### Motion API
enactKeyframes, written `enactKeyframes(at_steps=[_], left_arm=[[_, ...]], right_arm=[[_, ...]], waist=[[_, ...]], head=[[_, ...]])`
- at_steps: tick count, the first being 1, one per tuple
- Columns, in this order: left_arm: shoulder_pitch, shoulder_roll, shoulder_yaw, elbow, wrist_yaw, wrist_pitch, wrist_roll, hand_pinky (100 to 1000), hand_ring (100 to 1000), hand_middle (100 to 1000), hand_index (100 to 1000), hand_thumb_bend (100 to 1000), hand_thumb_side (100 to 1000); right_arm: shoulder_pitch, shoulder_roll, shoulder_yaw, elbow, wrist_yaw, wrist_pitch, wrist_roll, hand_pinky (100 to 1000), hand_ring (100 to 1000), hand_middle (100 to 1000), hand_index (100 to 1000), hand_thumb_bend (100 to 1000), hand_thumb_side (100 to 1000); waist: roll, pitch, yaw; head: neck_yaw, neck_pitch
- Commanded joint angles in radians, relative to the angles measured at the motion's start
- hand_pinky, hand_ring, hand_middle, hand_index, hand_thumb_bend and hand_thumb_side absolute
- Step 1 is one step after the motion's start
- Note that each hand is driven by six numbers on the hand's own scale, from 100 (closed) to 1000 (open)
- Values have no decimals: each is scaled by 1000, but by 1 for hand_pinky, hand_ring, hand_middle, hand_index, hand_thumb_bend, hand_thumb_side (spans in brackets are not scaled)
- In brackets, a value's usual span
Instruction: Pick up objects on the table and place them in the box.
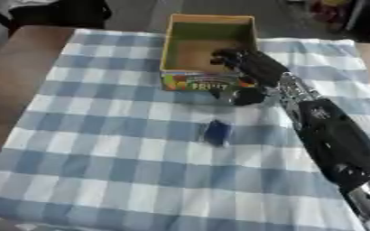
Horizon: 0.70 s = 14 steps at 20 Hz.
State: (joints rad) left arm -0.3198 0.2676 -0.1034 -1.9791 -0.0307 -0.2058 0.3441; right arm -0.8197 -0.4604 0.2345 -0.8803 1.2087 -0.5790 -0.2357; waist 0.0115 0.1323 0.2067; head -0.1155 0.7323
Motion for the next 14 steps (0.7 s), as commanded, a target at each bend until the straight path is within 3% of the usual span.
enactKeyframes(at_steps=[1,7,14], left_arm=[[-11,15,8,-21,-2,3,-1,858,746,863,850,297,1000],[-10,19,8,-20,-2,5,-3,859,747,863,850,295,1000],[-10,20,7,-19,-2,4,-6,859,747,863,850,296,1000]], right_arm=[[2,-34,0,-31,-8,-10,-7,761,828,878,905,334,1000],[33,-62,18,-83,-74,-21,-26,734,808,850,895,330,1000],[54,-90,43,-143,-155,-34,-33,701,790,824,886,321,1000]], waist=[[0,-19,-1],[-4,-22,-2],[-6,-26,-3]], head=[[4,-18],[17,-26],[23,-8]])
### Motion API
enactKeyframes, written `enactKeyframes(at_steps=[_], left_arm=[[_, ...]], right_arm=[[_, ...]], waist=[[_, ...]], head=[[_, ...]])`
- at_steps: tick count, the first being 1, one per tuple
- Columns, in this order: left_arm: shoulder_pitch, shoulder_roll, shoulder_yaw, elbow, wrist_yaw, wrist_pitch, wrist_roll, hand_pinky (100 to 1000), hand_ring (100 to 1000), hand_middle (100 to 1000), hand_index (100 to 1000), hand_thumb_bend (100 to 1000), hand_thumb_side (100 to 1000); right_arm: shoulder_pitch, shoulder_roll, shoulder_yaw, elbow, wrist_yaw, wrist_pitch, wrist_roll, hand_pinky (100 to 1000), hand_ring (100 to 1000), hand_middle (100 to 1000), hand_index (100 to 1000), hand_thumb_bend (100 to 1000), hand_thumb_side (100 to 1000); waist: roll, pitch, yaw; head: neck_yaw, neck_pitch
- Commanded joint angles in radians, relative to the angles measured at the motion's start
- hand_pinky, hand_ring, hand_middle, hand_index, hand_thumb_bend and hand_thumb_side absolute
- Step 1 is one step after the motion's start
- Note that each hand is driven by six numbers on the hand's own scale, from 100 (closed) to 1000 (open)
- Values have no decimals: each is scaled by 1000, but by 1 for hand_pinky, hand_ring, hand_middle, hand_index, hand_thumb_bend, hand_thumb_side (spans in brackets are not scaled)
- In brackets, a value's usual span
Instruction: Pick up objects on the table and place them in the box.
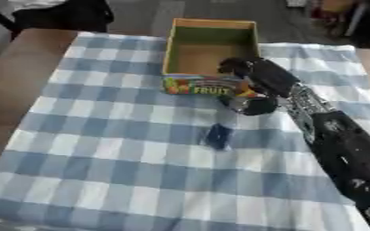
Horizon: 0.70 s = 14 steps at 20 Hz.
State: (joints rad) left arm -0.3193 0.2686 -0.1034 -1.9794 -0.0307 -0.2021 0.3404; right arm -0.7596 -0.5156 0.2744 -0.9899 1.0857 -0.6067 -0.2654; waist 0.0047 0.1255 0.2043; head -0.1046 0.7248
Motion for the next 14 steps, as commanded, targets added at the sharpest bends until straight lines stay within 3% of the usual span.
enactKeyframes(at_steps=[1,9,14], left_arm=[[-10,20,7,-18,-2,0,-2,859,747,863,850,296,1000],[-9,25,6,-15,-3,-1,-5,859,747,863,850,298,1000],[-11,25,4,-15,-2,-1,-7,859,747,863,850,298,1000]], right_arm=[[-3,-41,8,-43,-49,-8,-2,694,785,818,884,321,1000],[23,-97,61,-149,-213,-12,39,677,774,801,877,302,1000],[40,-97,79,-183,-279,1,81,666,767,792,872,301,1000]], waist=[[0,-20,-1],[-7,-29,-4],[-7,-30,-3]], head=[[14,0],[19,16],[20,15]])
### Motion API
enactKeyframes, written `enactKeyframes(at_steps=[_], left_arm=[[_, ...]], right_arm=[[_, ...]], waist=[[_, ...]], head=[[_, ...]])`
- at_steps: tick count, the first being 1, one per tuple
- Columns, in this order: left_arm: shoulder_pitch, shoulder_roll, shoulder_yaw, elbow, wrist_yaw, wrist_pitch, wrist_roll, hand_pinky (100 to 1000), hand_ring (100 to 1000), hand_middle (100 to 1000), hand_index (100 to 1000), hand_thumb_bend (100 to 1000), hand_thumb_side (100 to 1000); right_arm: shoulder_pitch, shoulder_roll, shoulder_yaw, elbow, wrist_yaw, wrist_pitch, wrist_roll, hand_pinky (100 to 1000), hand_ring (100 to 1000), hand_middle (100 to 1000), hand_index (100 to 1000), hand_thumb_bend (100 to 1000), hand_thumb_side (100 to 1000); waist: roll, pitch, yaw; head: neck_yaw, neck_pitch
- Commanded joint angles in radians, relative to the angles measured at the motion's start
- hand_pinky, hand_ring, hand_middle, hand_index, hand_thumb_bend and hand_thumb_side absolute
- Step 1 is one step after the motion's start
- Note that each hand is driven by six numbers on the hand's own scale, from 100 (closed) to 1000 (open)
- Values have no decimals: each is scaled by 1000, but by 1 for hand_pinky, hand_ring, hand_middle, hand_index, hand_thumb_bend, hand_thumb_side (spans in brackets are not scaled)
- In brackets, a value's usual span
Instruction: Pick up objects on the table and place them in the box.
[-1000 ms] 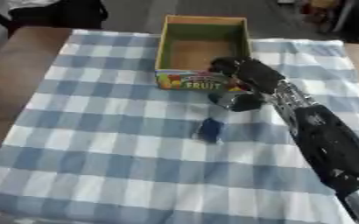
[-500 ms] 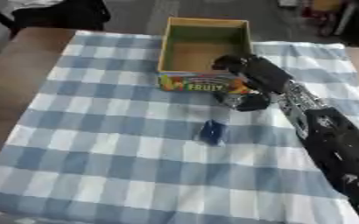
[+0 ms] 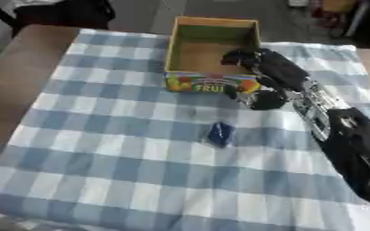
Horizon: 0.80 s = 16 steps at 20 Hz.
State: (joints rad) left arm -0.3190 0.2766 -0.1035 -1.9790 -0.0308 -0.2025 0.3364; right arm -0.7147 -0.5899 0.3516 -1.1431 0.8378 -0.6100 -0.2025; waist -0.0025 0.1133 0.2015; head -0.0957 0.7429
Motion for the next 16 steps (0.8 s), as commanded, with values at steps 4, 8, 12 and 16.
enactKeyframes(at_steps=[4,8,12,16], left_arm=[[-12,17,3,-15,-2,-1,-5,859,747,863,850,297,1000],[-13,17,3,-15,-1,-1,-6,859,747,863,850,297,1000],[-13,18,2,-14,0,-1,-7,859,747,863,850,295,1000],[-13,19,2,-14,0,-2,-7,859,747,863,851,296,1000]], right_arm=[[8,-14,16,-41,-53,7,43,666,766,790,870,295,1000],[15,-3,33,-47,-51,1,63,671,769,793,870,288,1000],[18,17,41,-44,-49,-3,70,665,765,788,868,285,1000],[23,33,45,-38,-45,-3,72,665,764,787,867,275,1000]], waist=[[0,-17,1],[0,-16,3],[0,-14,3],[0,-14,3]], head=[[13,-2],[13,-13],[18,-67],[22,-102]])
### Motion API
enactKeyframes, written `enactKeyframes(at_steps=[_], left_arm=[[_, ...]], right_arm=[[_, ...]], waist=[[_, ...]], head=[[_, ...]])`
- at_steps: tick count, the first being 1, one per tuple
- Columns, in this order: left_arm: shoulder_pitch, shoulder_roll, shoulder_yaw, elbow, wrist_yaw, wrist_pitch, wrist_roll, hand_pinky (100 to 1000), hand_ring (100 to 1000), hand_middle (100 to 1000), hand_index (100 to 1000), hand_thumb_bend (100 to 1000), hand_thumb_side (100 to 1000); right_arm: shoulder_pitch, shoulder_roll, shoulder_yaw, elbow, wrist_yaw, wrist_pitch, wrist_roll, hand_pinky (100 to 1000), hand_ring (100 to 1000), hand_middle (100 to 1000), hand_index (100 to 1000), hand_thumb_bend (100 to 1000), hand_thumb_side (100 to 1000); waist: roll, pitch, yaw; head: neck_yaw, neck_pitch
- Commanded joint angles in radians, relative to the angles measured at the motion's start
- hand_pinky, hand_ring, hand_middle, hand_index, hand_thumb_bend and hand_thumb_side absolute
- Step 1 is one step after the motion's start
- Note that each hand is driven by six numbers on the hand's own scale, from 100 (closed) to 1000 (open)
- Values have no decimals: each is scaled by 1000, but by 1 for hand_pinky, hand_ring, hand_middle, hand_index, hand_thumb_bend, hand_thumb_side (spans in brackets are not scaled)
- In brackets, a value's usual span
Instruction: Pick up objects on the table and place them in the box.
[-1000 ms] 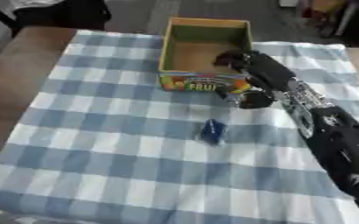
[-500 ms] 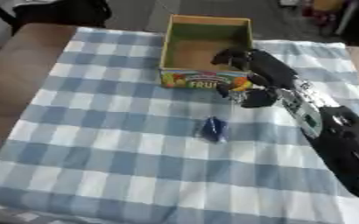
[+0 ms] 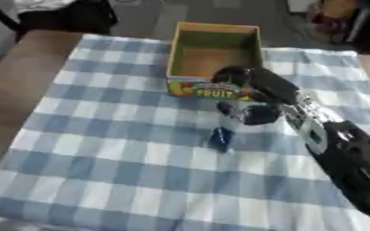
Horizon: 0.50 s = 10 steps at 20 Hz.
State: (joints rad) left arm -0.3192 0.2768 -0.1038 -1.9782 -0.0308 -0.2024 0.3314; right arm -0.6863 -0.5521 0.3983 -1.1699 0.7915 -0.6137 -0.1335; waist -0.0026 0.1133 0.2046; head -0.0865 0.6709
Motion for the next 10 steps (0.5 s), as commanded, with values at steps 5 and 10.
enactKeyframes(at_steps=[5,10], left_arm=[[-14,18,3,-15,0,-3,-3,859,747,863,851,298,1000],[-14,18,3,-15,0,-3,-3,859,748,863,852,297,1000]], right_arm=[[10,-1,0,-5,3,2,-6,662,762,783,864,262,1000],[27,-5,15,-33,9,6,-22,671,765,784,857,218,1000]], waist=[[0,-15,1],[-1,-16,0]], head=[[37,-1],[36,14]])
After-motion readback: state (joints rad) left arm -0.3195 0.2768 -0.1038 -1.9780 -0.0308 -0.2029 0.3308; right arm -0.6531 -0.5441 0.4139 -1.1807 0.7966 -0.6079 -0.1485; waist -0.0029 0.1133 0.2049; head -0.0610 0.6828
